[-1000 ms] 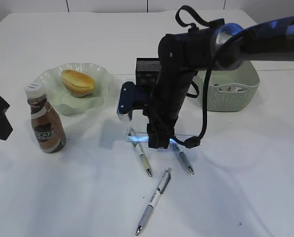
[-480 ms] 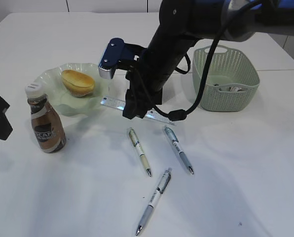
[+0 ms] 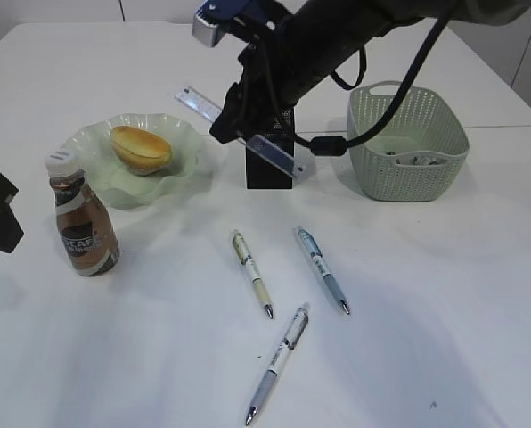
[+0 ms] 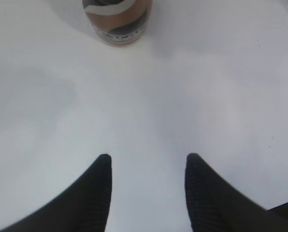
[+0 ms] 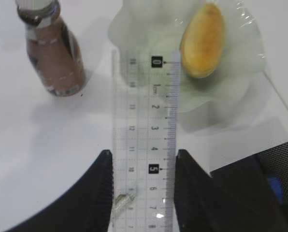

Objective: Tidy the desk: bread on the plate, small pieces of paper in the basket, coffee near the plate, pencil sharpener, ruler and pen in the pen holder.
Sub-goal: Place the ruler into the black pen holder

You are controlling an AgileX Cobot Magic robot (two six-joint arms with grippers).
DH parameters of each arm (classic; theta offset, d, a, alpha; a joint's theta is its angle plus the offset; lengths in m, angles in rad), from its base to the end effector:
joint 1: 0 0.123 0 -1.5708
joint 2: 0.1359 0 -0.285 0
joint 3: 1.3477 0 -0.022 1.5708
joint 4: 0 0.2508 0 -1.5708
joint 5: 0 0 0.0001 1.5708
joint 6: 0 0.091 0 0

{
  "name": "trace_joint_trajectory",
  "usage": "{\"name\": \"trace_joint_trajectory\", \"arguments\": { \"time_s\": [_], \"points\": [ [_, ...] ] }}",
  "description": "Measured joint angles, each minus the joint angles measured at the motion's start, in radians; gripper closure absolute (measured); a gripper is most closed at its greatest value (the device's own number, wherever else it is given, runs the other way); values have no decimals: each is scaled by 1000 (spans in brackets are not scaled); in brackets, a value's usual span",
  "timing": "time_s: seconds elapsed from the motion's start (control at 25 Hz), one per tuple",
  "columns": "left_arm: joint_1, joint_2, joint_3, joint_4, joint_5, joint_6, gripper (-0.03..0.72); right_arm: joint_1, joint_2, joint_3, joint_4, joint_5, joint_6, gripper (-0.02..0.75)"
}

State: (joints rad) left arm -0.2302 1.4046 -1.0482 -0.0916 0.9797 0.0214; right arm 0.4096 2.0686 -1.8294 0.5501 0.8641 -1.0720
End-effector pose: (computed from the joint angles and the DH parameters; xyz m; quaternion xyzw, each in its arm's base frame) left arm 0.2591 -0.0678 0.2763 0.1048 0.9806 -0.0581 0.1549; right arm 0.4161 0.2201 0.2691 -0.5413 0.7594 0.1478 0.3295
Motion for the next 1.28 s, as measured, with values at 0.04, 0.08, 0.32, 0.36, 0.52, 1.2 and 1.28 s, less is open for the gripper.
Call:
{"name": "trace_joint_trajectory", "arguments": {
  "time_s": [0.04, 0.08, 0.32, 0.36, 0.52, 1.2, 1.28],
  "points": [
    [0, 0, 0, -2, 0, 0, 347, -19, -10, 0, 46, -27, -7, 435],
    [0, 0, 0, -2, 0, 0, 347, -33, -11, 0, 72, -43, -14, 435],
    [0, 0, 0, -5, 0, 0, 348, -95, -13, 0, 227, -158, -76, 435],
    [0, 0, 0, -5, -1, 0, 348, -103, -13, 0, 258, -185, -93, 435],
    [0, 0, 0, -9, -7, 0, 348, -118, -13, 0, 382, -324, -168, 435],
    [0, 0, 0, -11, -29, 0, 348, -118, 73, 0, 777, -677, -331, 435],
    [0, 0, 0, -11, -29, 0, 348, -118, 103, -5, 848, -686, -403, 435]
  ]
}}
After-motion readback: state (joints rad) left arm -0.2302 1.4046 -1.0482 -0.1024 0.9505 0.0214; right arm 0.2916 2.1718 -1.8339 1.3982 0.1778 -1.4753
